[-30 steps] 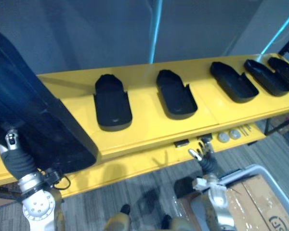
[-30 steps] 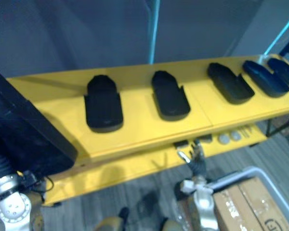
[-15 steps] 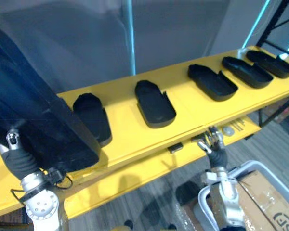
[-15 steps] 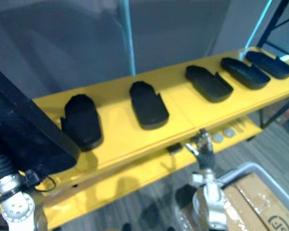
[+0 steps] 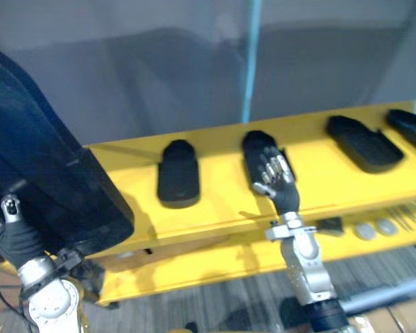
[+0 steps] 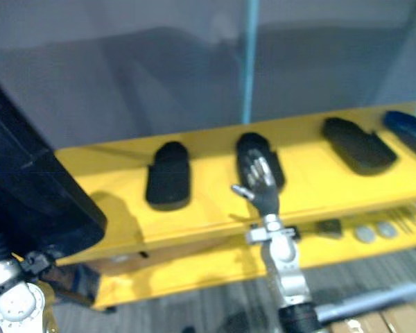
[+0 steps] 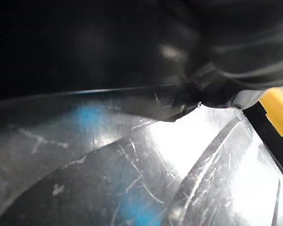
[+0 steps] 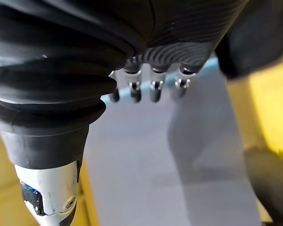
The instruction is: Walk over and take plastic housings, then place them on the shelf
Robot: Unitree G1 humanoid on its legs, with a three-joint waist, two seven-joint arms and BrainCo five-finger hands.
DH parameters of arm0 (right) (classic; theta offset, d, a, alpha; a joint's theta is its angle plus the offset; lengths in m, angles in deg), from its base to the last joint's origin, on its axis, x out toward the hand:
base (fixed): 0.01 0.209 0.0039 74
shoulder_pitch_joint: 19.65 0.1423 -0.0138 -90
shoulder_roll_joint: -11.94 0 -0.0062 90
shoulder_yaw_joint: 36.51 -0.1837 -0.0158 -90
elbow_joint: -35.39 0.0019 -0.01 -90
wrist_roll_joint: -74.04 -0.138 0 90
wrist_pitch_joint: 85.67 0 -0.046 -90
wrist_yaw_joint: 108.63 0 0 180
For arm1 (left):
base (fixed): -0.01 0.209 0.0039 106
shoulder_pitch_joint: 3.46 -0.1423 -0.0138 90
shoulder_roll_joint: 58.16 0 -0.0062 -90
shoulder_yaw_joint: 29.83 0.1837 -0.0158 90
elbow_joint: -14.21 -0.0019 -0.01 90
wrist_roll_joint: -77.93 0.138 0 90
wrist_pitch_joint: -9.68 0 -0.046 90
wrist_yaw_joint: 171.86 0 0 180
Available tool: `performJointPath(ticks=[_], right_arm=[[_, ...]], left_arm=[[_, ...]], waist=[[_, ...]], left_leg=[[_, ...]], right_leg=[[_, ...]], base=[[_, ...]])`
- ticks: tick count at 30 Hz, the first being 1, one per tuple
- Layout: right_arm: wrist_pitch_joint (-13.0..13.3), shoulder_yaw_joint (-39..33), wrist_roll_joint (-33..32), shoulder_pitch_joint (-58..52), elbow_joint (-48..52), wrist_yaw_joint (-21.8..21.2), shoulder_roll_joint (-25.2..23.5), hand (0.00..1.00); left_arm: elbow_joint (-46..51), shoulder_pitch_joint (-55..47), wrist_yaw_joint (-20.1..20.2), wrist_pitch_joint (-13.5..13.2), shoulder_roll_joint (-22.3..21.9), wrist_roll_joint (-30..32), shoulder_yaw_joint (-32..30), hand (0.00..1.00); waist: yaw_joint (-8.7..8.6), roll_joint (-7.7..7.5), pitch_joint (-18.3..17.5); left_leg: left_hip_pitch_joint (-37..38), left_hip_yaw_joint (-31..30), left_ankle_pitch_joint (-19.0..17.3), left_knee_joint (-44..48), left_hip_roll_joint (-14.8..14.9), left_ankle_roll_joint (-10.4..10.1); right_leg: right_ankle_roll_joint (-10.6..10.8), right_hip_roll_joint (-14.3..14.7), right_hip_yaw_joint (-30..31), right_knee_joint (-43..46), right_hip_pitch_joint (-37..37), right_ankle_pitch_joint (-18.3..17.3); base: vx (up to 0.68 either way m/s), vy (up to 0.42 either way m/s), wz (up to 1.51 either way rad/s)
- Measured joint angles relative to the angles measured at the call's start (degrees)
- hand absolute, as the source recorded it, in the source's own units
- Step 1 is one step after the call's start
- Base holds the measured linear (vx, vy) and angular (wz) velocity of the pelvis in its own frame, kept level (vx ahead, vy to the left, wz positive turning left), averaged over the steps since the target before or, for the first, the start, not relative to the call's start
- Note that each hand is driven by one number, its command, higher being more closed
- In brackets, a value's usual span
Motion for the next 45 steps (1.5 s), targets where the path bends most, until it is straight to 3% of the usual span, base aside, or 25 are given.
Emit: performJointPath(ticks=[1,4,6,7,8,10,13,15,19,23,28,30,32,37,40,45], right_arm=[[1.65,-0.52,2.01,-0.05,0.01,2.55,-0.4,0.0],[4.51,-0.56,6.66,0.06,0.55,7.21,-2.43,0.0],[5.79,-0.72,8.09,0.08,1.53,10.14,-2.84,0.0],[6.02,-0.95,9.84,0.02,2.92,12.5,-3.11,0.0],[6.95,-1.97,11.73,-0.3,5.27,15.26,-3.02,0.0],[8.72,-5.1,14.55,-1.55,8.64,20.56,-3.22,0.0],[9.23,-10.12,17.25,-5.25,11.18,28.39,-3.31,0.0],[9.05,-16.43,19.02,-8.6,11.43,36.13,-3.41,0.0],[6.71,-23.77,20.33,-12.45,11.5,42.52,-3.9,0.0],[3.28,-27.39,13.44,-18.03,8.5,34.97,-5.2,0.0],[-1.78,-26.12,7.53,-22.36,-6.18,16.05,-6.65,0.0],[-2.65,-24.64,7.13,-22.65,-12.64,10.3,-6.57,0.0],[-3.97,-22.7,6.4,-22.53,-19.34,4.35,-6.27,0.0],[-6.29,-17.69,5.36,-21.46,-29.49,-2.07,-3.0,0.0],[-7.68,-15.12,5.18,-19.44,-33.16,-3.94,-0.91,0.0],[-8.68,-14.5,4.82,-18.88,-36.74,-4.5,1.66,0.0]], left_arm=[[-0.08,-0.13,0.66,-0.09,0.01,-0.41,-0.51,1.0],[-1.35,-0.23,0.56,-0.08,0.03,-1.02,-1.42,1.0],[-2.66,-0.71,0.26,0.11,0.02,-1.03,-1.65,1.0],[-2.98,-2.04,0.0,0.14,-0.07,-0.99,-2.1,1.0],[-3.36,-3.17,-0.3,0.17,-0.42,-0.94,-2.32,1.0],[-3.91,-3.75,-0.5,0.27,-0.62,-0.88,-2.43,1.0],[-4.26,-3.55,-1.09,1.33,-0.59,-0.82,-2.6,1.0],[-5.12,-2.77,-1.8,2.4,-0.6,-0.89,-2.96,1.0],[-5.12,-2.47,-2.27,2.99,-0.74,-0.96,-4.62,1.0],[-5.12,-2.53,-2.87,4.16,-1.37,-1.09,-8.32,1.0],[-5.1,-2.22,-2.92,4.95,-0.89,-2.65,-8.43,1.0],[-5.1,-2.07,-3.01,6.28,0.53,-2.67,-8.47,1.0],[-6.04,-1.78,-3.3,9.38,3.77,-2.42,-8.57,1.0],[-16.52,2.16,-0.64,17.74,12.34,-2.01,-8.95,1.0],[-29.71,6.35,3.52,24.93,20.69,-2.03,-8.6,1.0],[-43.37,11.59,9.83,29.47,30.82,-2.01,-6.68,1.0]], waist=[[0.76,0.14,-0.01],[1.14,-1.14,0.22],[1.08,-2.14,0.97],[1.12,-2.83,1.4],[1.07,-2.31,1.23],[0.24,-1.57,0.76],[-1.98,-1.91,0.91],[-2.95,-1.66,0.94],[-3.34,-1.11,1.0],[-4.26,-0.81,1.14],[-4.68,-1.23,1.44],[-4.66,-1.51,1.73],[-4.19,-1.66,1.95],[-3.74,-1.64,1.97],[-3.38,-1.63,1.98],[-3.0,-1.76,1.94]], left_leg=[[0.46,-0.18,2.38,-1.32,-0.89,0.04],[1.74,1.43,2.49,-2.12,-2.39,0.64],[1.84,0.97,0.99,0.8,-3.06,-0.32],[0.94,-3.69,-0.68,4.37,-2.94,-1.21],[0.57,-6.88,-3.1,6.09,-2.26,-1.81],[0.62,-5.94,-4.94,5.68,-1.79,-1.75],[1.55,-3.93,-5.24,5.44,-1.87,-1.3],[2.5,-3.04,-5.26,4.63,-1.82,-1.28],[3.41,-2.67,-5.15,3.19,-1.65,-1.4],[4.26,-1.69,-4.93,1.75,-1.41,-1.75],[4.94,-1.56,-4.89,0.75,-1.39,-1.82],[5.32,-1.8,-4.89,0.49,-1.39,-1.83],[5.35,-2.1,-4.86,0.1,-1.54,-1.86],[5.27,-3.82,-4.5,-0.39,-1.87,-1.82],[5.25,-3.91,-4.39,-0.4,-1.84,-1.86],[5.25,-3.92,-4.36,-0.5,-1.84,-1.88]], right_leg=[[0.59,-0.65,0.04,1.02,-0.03,-0.71],[0.36,-2.51,2.21,1.7,-0.64,-0.87],[0.37,-3.49,5.55,1.9,-1.54,-0.85],[0.39,-3.9,8.43,1.87,-2.46,-0.85],[0.8,-3.54,11.3,1.7,-3.87,-0.59],[1.27,-3.13,13.79,1.2,-5.38,0.29],[1.76,-3.27,15.95,0.39,-5.57,1.73],[2.21,-3.2,16.78,-0.24,-5.49,2.19],[2.24,-2.81,17.4,-0.64,-5.48,2.22],[2.12,-2.47,17.97,-1.18,-5.49,2.34],[2.11,-2.38,17.9,-1.21,-5.15,2.34],[2.1,-2.35,17.63,-1.22,-4.58,2.34],[2.1,-2.43,17.46,-1.21,-4.47,2.34],[1.86,-2.55,15.97,-1.26,-3.76,2.19],[1.3,-2.46,15.78,-1.35,-3.74,1.85],[1.25,-2.41,14.96,-1.54,-3.77,1.83]], base=[[0.09,0.111,0.36],[0.1,0.092,-0.18],[0.08,0.0,-0.75],[0.01,-0.224,-1.15],[0.0,-0.233,-1.26],[0.03,-0.044,-0.75],[0.04,0.003,-0.4],[0.02,-0.009,-0.23],[0.01,-0.02,-0.1],[0.02,-0.021,-0.09],[0.03,-0.009,0.0],[0.05,-0.005,0.06],[0.03,0.003,0.08],[0.02,0.003,0.18],[0.0,0.0,0.0],[0.0,0.0,0.0]])
